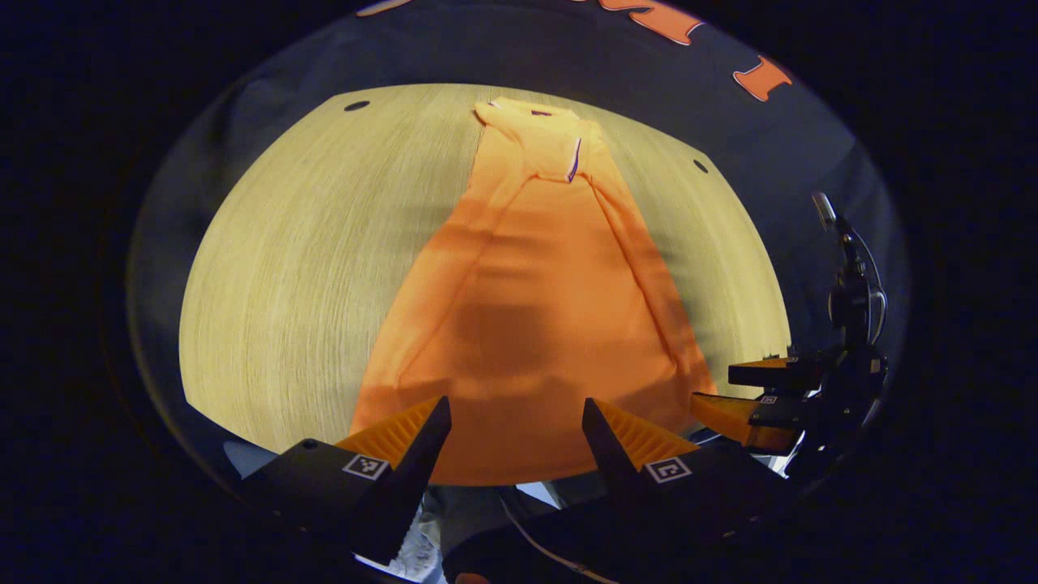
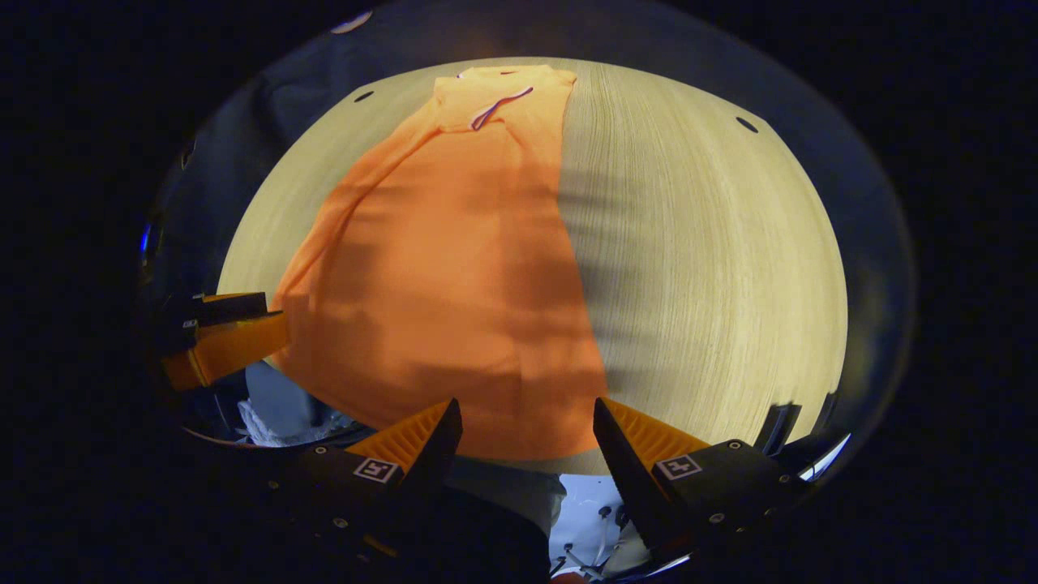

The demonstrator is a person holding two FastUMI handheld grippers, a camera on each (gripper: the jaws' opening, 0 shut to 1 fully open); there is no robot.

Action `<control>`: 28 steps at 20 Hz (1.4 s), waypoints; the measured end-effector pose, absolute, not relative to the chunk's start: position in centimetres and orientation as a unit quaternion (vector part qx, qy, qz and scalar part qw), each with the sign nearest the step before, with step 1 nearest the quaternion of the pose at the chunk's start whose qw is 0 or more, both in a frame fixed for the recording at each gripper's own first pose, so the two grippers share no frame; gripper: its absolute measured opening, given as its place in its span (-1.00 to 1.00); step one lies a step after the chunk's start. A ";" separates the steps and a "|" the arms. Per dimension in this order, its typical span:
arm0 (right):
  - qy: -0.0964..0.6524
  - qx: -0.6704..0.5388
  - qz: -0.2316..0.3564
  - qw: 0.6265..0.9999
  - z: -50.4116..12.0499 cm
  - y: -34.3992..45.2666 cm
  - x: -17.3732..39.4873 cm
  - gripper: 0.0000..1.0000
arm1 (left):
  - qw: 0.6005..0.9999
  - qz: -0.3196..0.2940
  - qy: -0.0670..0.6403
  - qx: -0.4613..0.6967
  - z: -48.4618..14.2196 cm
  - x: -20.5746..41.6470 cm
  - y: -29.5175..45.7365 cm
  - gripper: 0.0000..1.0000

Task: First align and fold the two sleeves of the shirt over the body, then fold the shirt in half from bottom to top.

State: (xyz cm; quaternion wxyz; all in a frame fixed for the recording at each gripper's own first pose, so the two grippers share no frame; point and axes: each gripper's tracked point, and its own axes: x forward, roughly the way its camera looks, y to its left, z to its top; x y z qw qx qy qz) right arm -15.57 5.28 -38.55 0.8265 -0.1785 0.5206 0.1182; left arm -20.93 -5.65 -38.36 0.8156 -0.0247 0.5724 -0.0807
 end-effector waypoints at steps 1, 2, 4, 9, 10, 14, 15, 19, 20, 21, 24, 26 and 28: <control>0.526 -0.176 0.112 0.824 -39.2 5.3 -15.7 0.99 | 0.815 -0.079 0.574 -0.012 -38.6 -21.3 -5.6 0.96; 0.532 -0.174 0.107 0.821 -39.8 5.3 -15.9 0.99 | 0.812 -0.075 0.578 -0.004 -39.1 -21.5 -5.6 0.96; 0.542 -0.181 0.099 0.815 -40.9 5.0 -16.2 0.99 | 0.802 -0.069 0.593 0.003 -40.8 -21.9 -5.2 0.97; 0.545 -0.199 0.084 0.810 -41.9 4.9 -15.6 0.99 | 0.796 -0.029 0.604 0.022 -42.5 -22.4 -3.8 0.97; 0.546 -0.200 0.081 0.810 -42.1 4.8 -15.5 0.99 | 0.794 -0.028 0.607 0.024 -42.8 -22.5 -3.7 0.93; 0.556 -0.203 0.080 0.802 -42.6 4.9 -15.4 0.97 | 0.786 -0.014 0.617 0.033 -44.1 -22.8 -3.0 0.97; 0.554 -0.205 0.083 0.803 -42.7 4.9 -15.4 0.98 | 0.784 -0.015 0.620 0.040 -44.1 -22.6 -3.0 0.96; 0.566 -0.202 0.076 0.795 -42.7 4.9 -15.5 0.99 | 0.775 -0.014 0.628 0.075 -44.5 -22.5 -3.2 0.92; 0.568 -0.203 0.075 0.794 -42.8 4.9 -15.3 0.99 | 0.772 -0.010 0.631 0.070 -44.5 -22.4 -3.1 0.94; 0.569 -0.202 0.074 0.794 -42.8 4.9 -15.4 0.99 | 0.771 -0.010 0.633 0.070 -44.5 -22.4 -3.1 0.94; 0.566 -0.201 0.074 0.796 -42.8 5.0 -15.4 0.99 | 0.773 -0.011 0.630 0.070 -44.4 -22.5 -3.2 0.94; 0.565 -0.200 0.074 0.797 -42.8 4.9 -15.4 0.98 | 0.777 -0.013 0.626 0.074 -44.4 -22.4 -3.3 0.94; 0.565 -0.197 0.074 0.798 -42.9 5.1 -15.6 0.91 | 0.780 -0.015 0.621 0.072 -44.4 -22.4 -3.5 0.77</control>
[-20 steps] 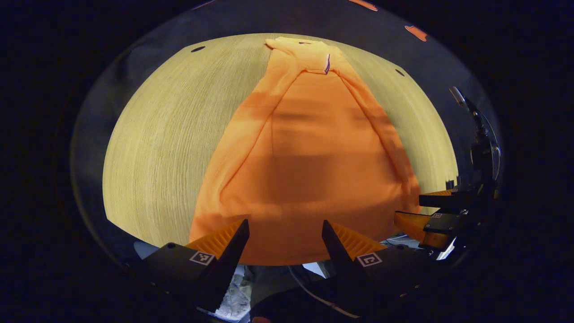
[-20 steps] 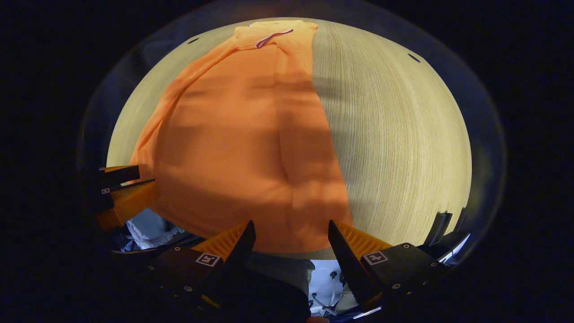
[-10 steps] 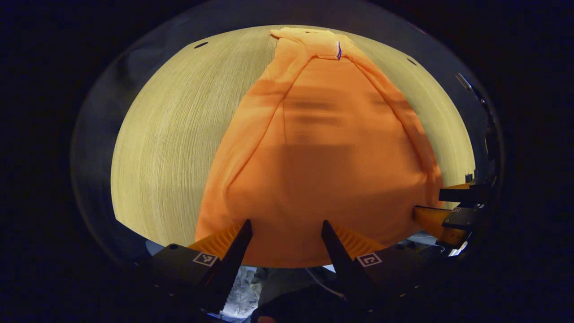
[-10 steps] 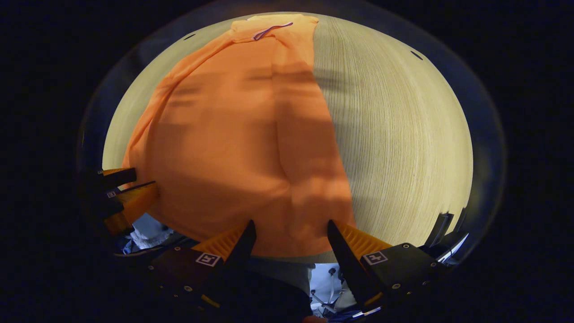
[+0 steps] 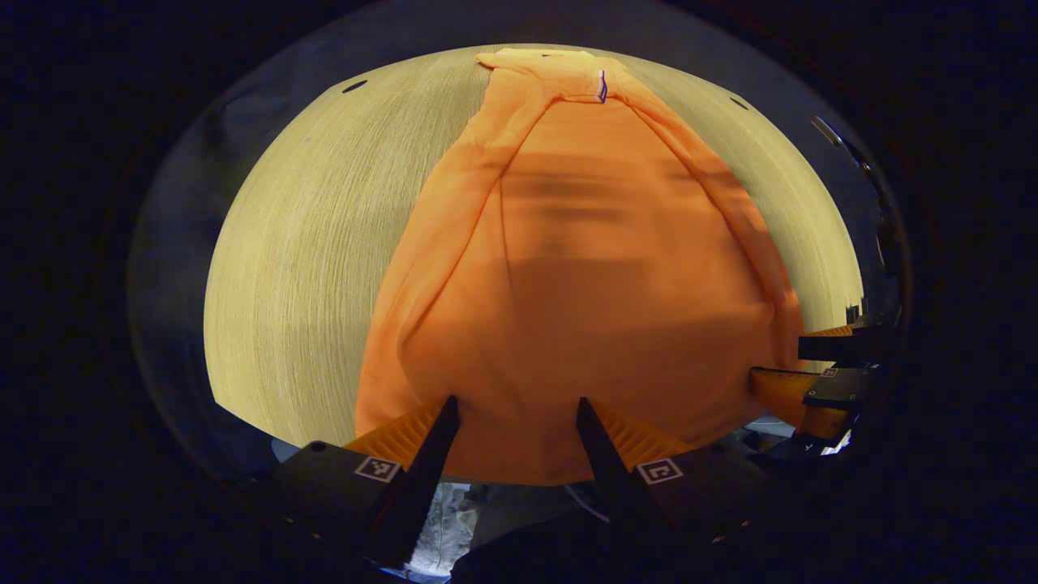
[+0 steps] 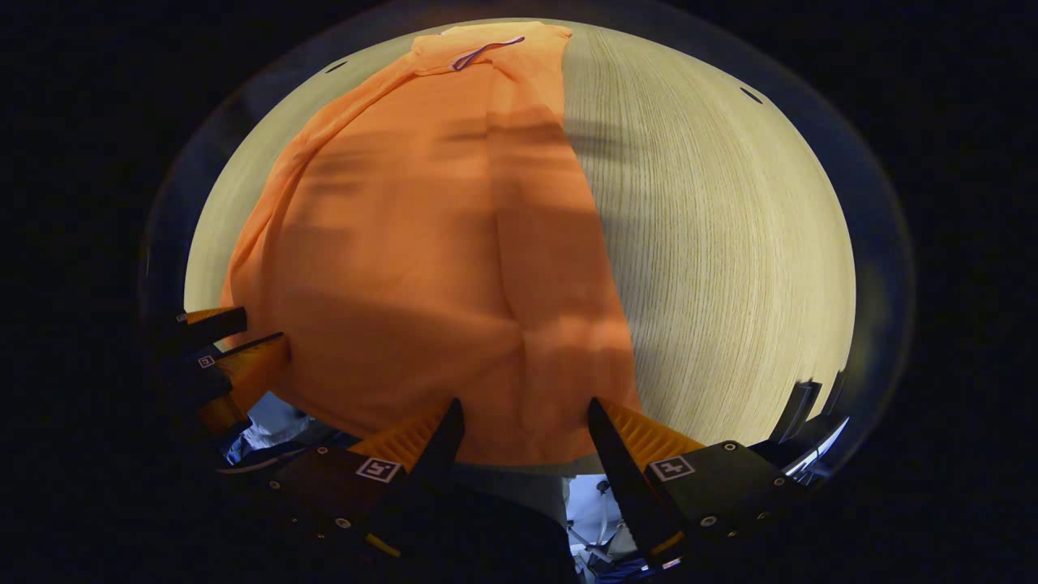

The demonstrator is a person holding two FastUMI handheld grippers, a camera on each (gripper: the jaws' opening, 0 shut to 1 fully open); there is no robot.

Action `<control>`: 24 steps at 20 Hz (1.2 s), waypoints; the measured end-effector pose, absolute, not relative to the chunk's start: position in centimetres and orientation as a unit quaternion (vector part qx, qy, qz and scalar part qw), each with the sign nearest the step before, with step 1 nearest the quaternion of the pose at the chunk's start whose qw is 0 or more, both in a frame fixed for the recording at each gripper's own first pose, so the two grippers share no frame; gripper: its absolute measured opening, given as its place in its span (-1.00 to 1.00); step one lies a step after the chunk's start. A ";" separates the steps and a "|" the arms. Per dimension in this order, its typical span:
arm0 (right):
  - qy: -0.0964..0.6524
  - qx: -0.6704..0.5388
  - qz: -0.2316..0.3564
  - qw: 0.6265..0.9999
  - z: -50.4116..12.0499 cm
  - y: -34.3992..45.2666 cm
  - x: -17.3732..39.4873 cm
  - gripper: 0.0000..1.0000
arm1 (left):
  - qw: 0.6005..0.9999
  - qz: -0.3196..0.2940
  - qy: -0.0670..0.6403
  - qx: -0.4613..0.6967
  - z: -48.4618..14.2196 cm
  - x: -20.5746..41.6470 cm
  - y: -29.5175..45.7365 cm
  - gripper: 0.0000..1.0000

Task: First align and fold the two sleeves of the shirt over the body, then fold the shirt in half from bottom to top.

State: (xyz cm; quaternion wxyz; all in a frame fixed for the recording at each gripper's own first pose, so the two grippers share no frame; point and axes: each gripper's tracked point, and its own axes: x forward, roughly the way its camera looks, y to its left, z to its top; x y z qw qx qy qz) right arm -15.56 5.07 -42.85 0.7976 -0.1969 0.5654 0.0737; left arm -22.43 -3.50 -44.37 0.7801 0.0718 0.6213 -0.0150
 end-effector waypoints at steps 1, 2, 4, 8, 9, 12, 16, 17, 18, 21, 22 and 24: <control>0.564 -0.198 0.075 0.798 -42.8 5.3 -15.5 0.84 | 0.781 -0.019 0.620 0.075 -44.4 -22.2 -3.9 0.69; 0.563 -0.198 0.076 0.799 -43.0 5.4 -15.6 0.60 | 0.783 -0.027 0.616 0.080 -44.5 -22.0 -4.4 0.48; 0.563 -0.198 0.079 0.798 -42.9 5.6 -15.8 0.24 | 0.787 -0.044 0.610 0.086 -44.3 -21.9 -5.1 0.04; 0.562 -0.169 0.073 0.806 -42.9 5.7 -15.8 -0.79 | 0.805 -0.069 0.588 0.040 -44.1 -20.8 -7.1 -0.98; 0.548 -0.157 0.075 0.818 -43.0 6.0 -15.4 -0.79 | 0.803 -0.076 0.591 0.031 -44.5 -20.9 -7.5 -0.98; 0.525 -0.162 0.107 0.828 -42.7 6.3 -15.6 -1.00 | 0.805 -0.084 0.587 -0.002 -44.5 -20.6 -7.9 -0.99; 0.530 -0.102 0.109 0.835 -42.7 6.2 -15.9 -1.00 | 0.810 -0.077 0.580 -0.035 -43.9 -20.1 -7.3 -0.99; 0.528 -0.104 0.109 0.836 -42.5 6.1 -15.8 -1.00 | 0.812 -0.080 0.576 -0.037 -43.5 -19.7 -7.4 -0.99; 0.526 -0.103 0.111 0.837 -42.1 6.1 -15.9 -1.00 | 0.815 -0.083 0.572 -0.039 -42.9 -19.3 -7.4 -0.99; 0.510 -0.095 0.119 0.847 -40.3 7.1 -15.1 -1.00 | 0.829 -0.087 0.551 -0.038 -40.7 -17.3 -7.6 -0.99; 0.501 -0.097 0.122 0.852 -39.5 7.4 -14.5 -1.00 | 0.835 -0.088 0.542 -0.038 -39.9 -16.6 -7.7 -0.99; 0.482 -0.097 0.128 0.861 -37.7 8.0 -13.4 -1.00 | 0.842 -0.093 0.529 -0.045 -38.4 -15.5 -8.3 -0.99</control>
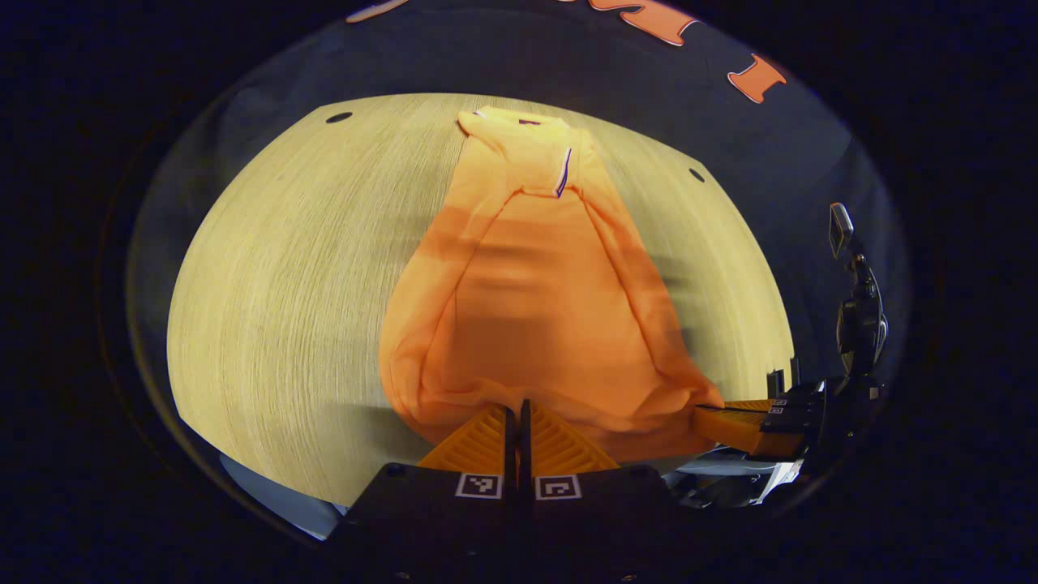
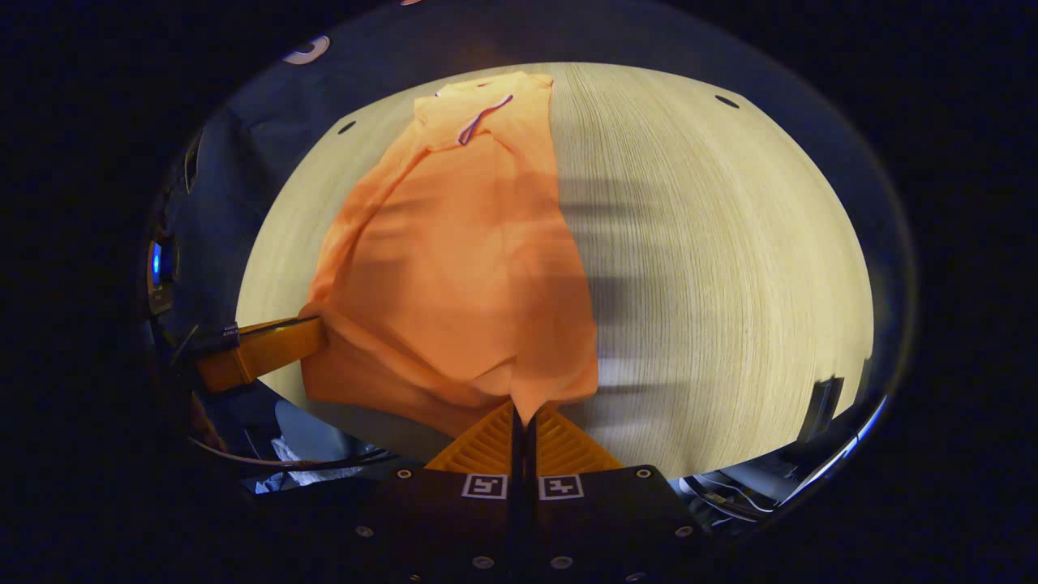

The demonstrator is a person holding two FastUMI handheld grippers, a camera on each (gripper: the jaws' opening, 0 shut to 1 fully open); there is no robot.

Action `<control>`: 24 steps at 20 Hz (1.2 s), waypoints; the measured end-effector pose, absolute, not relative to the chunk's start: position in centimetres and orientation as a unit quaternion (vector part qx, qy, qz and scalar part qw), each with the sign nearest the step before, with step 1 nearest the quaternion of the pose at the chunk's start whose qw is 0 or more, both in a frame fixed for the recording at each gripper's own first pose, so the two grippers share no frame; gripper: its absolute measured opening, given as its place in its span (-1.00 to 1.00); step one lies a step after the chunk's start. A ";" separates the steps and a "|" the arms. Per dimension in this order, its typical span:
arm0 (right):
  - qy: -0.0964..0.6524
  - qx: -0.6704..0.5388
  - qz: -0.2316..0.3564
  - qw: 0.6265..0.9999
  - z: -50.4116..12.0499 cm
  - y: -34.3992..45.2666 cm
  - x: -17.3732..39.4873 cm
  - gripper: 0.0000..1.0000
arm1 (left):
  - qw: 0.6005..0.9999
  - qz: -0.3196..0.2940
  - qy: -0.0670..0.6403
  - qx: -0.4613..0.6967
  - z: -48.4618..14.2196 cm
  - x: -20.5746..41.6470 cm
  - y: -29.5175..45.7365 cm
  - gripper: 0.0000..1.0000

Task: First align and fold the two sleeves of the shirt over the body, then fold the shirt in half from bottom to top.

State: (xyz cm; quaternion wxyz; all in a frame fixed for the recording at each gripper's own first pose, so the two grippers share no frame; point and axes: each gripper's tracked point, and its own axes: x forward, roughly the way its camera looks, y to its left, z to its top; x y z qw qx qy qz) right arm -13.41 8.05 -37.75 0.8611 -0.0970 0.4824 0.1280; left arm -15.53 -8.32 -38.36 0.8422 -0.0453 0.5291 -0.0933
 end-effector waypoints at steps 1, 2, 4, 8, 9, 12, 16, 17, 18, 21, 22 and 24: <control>0.471 -0.095 0.129 0.867 -36.8 8.2 -12.7 -1.00 | 0.846 -0.097 0.522 -0.053 -37.6 -14.8 -8.6 -0.99; 0.463 -0.091 0.130 0.872 -35.8 8.5 -12.0 -1.00 | 0.849 -0.099 0.515 -0.056 -37.0 -14.1 -8.7 -0.99; 0.445 -0.083 0.128 0.883 -34.2 8.9 -10.4 -1.00 | 0.861 -0.101 0.496 -0.051 -35.5 -12.4 -8.7 -0.99; 0.420 -0.068 0.130 0.895 -31.7 9.7 -7.6 -1.00 | 0.877 -0.098 0.466 -0.059 -33.6 -8.9 -8.2 -0.99; 0.415 -0.065 0.132 0.898 -31.2 10.1 -6.9 -1.00 | 0.881 -0.095 0.460 -0.060 -33.3 -8.0 -8.0 -0.99; 0.400 -0.066 0.137 0.904 -29.8 11.0 -4.8 -1.00 | 0.891 -0.094 0.441 -0.063 -32.2 -5.6 -7.7 -0.99; 0.372 -0.062 0.143 0.915 -27.3 12.5 -1.3 -1.00 | 0.903 -0.094 0.414 -0.068 -30.6 -1.3 -7.8 -0.99; 0.364 -0.061 0.145 0.918 -26.6 12.9 -0.4 -1.00 | 0.906 -0.095 0.408 -0.068 -30.0 0.1 -7.8 -0.99; 0.357 -0.062 0.147 0.920 -25.9 13.2 0.5 -1.00 | 0.909 -0.095 0.401 -0.066 -29.5 1.3 -7.7 -0.99; 0.338 -0.060 0.151 0.927 -23.8 14.2 3.7 -1.00 | 0.917 -0.094 0.384 -0.058 -28.6 4.9 -7.6 -0.99; 0.329 -0.062 0.151 0.930 -23.1 14.4 4.6 -1.00 | 0.918 -0.095 0.380 -0.056 -28.2 6.1 -7.6 -0.99; 0.318 -0.067 0.154 0.933 -22.0 15.0 7.1 -1.00 | 0.922 -0.095 0.370 -0.057 -27.6 8.7 -7.9 -0.99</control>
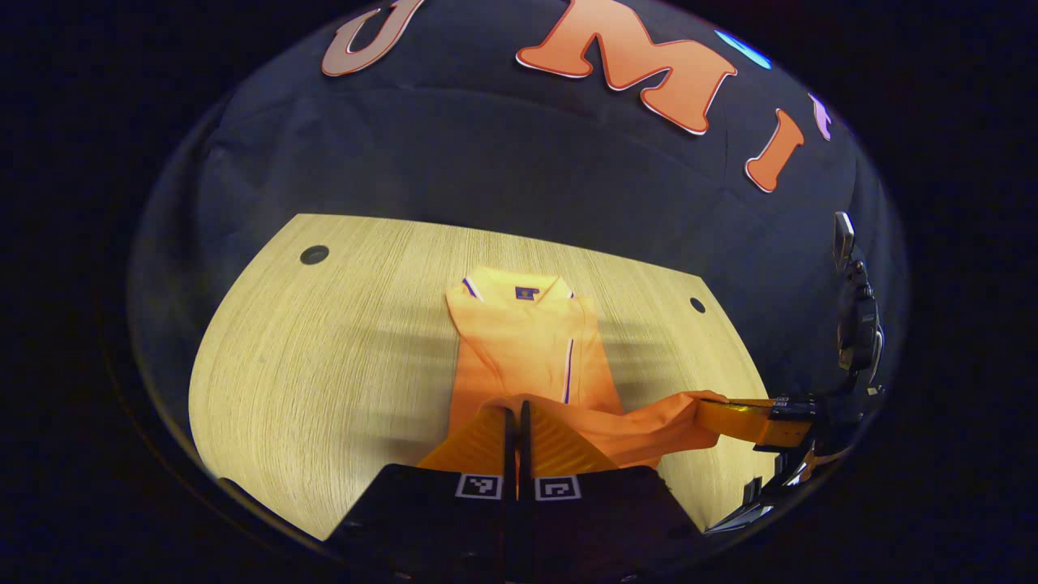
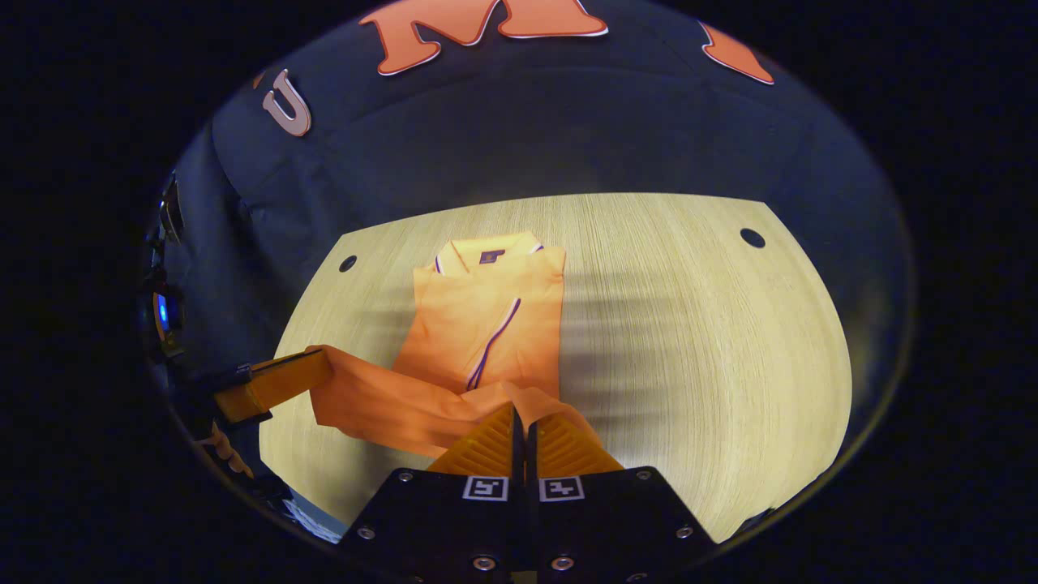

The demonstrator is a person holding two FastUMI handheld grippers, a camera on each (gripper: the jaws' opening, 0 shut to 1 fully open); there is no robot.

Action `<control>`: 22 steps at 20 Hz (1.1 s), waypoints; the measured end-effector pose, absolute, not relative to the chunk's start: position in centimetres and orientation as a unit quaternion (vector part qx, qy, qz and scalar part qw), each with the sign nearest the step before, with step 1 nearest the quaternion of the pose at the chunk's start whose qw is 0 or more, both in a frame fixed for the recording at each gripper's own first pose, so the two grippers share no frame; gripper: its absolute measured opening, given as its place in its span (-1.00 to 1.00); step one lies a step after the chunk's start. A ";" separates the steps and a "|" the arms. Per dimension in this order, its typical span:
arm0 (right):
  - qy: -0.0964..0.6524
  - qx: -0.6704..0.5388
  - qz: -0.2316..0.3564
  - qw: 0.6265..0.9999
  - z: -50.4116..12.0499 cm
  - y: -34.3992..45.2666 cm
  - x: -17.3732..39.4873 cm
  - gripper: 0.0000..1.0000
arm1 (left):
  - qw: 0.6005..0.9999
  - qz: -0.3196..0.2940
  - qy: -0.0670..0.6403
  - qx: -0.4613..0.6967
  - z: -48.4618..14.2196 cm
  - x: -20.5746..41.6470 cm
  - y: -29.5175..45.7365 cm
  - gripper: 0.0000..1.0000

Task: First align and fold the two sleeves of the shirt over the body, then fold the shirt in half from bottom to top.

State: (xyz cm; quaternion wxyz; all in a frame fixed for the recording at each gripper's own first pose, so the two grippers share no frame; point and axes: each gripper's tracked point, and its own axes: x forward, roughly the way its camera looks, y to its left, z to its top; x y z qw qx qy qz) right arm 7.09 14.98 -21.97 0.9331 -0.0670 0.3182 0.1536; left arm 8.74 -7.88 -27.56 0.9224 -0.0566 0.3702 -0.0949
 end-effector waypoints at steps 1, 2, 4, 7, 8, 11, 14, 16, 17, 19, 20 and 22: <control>0.313 -0.066 0.154 0.935 -21.5 15.3 8.4 -1.00 | 0.924 -0.095 0.366 -0.061 -27.3 10.1 -7.9 -0.99; 0.308 -0.065 0.151 0.937 -21.1 15.6 9.8 -1.00 | 0.926 -0.092 0.362 -0.062 -27.2 11.4 -7.9 -0.99; 0.299 -0.068 0.144 0.941 -20.6 16.0 12.6 -1.00 | 0.929 -0.089 0.355 -0.055 -27.2 14.1 -7.7 -0.99; 0.297 -0.066 0.132 0.943 -20.4 16.3 17.0 -1.00 | 0.930 -0.088 0.352 -0.050 -27.7 18.1 -7.5 -0.99; 0.304 -0.065 0.127 0.942 -20.8 16.4 18.4 -1.00 | 0.930 -0.086 0.354 -0.050 -28.0 19.5 -7.3 -0.99; 0.309 -0.062 0.108 0.943 -21.8 16.5 22.9 -1.00 | 0.932 -0.079 0.352 -0.038 -29.4 23.6 -6.6 -0.99; 0.307 -0.058 0.105 0.944 -21.9 16.9 26.4 -0.99 | 0.921 -0.077 0.380 -0.045 -31.6 26.1 -6.5 -0.99; 0.307 -0.065 0.100 0.944 -22.3 17.0 27.6 -0.94 | 0.920 -0.069 0.384 -0.044 -33.3 27.7 -6.2 -0.96; 0.297 -0.074 0.089 0.948 -22.2 16.6 28.5 -0.83 | 0.920 -0.062 0.386 -0.036 -33.7 28.1 -5.7 -0.94; 0.280 -0.080 0.081 0.953 -21.9 16.3 29.3 0.06 | 0.924 -0.042 0.379 -0.009 -33.9 29.0 -4.2 0.03; 0.276 -0.075 0.080 0.955 -21.7 16.3 29.4 0.50 | 0.929 -0.028 0.370 0.006 -33.8 29.7 -3.3 0.51; 0.270 -0.063 0.077 0.958 -21.3 16.2 29.8 1.00 | 0.936 -0.011 0.352 0.030 -33.3 30.5 -2.1 0.96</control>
